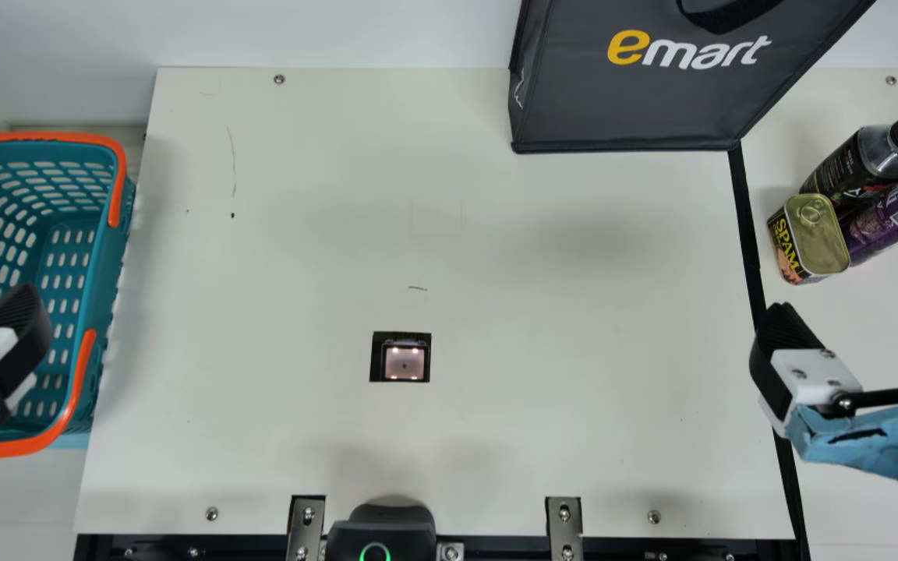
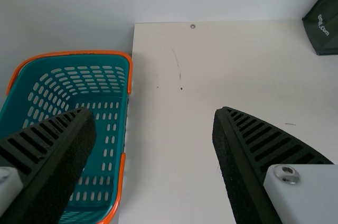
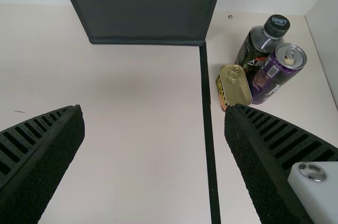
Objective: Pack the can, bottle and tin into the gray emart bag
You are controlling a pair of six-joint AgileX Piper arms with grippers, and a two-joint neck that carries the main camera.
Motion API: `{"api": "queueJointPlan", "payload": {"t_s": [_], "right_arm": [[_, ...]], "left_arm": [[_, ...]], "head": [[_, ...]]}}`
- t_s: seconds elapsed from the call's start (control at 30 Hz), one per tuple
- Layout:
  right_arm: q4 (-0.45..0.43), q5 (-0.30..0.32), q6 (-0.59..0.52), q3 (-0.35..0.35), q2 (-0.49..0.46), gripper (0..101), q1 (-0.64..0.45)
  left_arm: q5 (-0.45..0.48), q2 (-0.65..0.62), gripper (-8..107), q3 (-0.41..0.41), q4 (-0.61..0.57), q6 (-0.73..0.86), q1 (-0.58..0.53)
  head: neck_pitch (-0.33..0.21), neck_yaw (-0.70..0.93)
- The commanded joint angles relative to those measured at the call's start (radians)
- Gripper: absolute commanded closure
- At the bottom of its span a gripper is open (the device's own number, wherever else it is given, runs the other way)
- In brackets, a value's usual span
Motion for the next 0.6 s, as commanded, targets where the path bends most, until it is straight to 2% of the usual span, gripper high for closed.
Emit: {"api": "queueJointPlan", "payload": {"t_s": [0.0,0.03,0.37,0.4,0.57], "right_arm": [[0.0,0.0,0.0,0.0,0.0,11,0.0],[0.0,0.0,0.0,0.0,0.0,11,0.0],[0.0,-0.001,0.0,0.0,0.0,11,0.0],[0.0,-0.001,0.0,0.0,0.0,11,0.0],[0.0,-0.001,0.0,0.0,0.0,11,0.0]], "left_arm": [[0.0,0.0,9,0.0,0.0,0.0,0.0],[0.0,0.0,9,0.0,0.0,0.0,0.0],[0.0,0.0,9,0.0,0.0,0.0,0.0],[0.0,0.0,9,0.0,0.0,0.0,0.0],[0.0,0.0,9,0.0,0.0,0.0,0.0]], "head": [[-0.032,-0.022],[-0.075,-0.065],[-0.308,-0.298],[-0.322,-0.32],[-0.322,-0.32]]}}
